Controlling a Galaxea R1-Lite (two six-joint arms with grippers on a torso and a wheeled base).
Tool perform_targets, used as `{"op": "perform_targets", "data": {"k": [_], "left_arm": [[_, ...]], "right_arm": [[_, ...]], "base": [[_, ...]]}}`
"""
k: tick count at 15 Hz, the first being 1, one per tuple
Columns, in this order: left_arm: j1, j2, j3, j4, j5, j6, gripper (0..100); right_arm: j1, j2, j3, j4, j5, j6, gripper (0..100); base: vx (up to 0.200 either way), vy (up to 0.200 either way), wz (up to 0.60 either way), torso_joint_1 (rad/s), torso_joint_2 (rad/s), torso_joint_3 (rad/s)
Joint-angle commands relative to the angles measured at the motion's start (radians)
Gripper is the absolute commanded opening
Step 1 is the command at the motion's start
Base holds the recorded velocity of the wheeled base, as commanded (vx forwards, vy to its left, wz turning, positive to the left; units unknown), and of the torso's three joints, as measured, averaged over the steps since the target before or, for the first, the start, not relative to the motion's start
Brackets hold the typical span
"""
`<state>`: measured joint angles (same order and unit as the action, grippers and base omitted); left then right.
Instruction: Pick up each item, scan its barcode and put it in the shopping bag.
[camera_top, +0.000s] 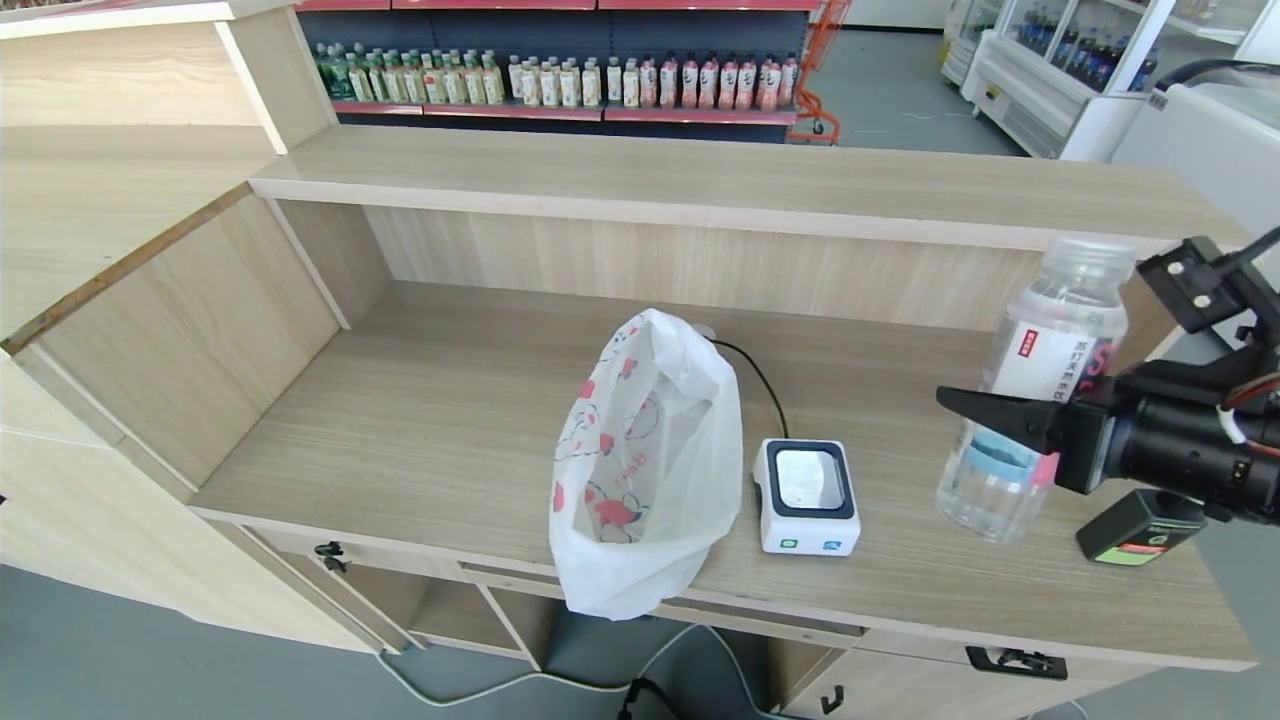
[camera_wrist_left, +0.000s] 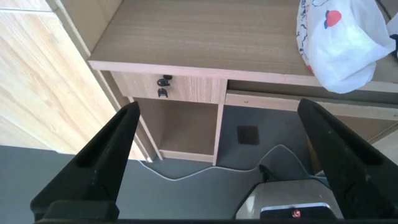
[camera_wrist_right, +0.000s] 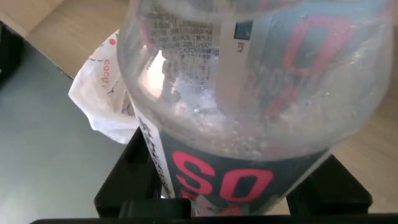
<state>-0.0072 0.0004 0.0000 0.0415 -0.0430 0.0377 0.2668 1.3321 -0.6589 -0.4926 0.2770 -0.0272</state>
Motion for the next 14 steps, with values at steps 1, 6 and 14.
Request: {"op": "perform_targets", "data": {"k": [1, 6, 14], "left_arm": [[0.001, 0.000, 0.000, 0.000, 0.000, -0.001, 100], [0.000, 0.000, 0.000, 0.000, 0.000, -0.001, 100], [0.000, 0.000, 0.000, 0.000, 0.000, -0.004, 100]], "right_arm": [[0.025, 0.096, -0.031, -0.003, -0.067, 0.063, 0], [0.038, 0.225, -0.111, 0.011, -0.272, 0.194, 0], [0.038, 0.300, -0.171, 0.112, -0.364, 0.196, 0]], "base": [[0.000, 0.200, 0.00, -0.002, 0.00, 0.002], [0.000, 0.000, 0.00, 0.000, 0.00, 0.000], [0.000, 0.000, 0.00, 0.000, 0.00, 0.000]]}}
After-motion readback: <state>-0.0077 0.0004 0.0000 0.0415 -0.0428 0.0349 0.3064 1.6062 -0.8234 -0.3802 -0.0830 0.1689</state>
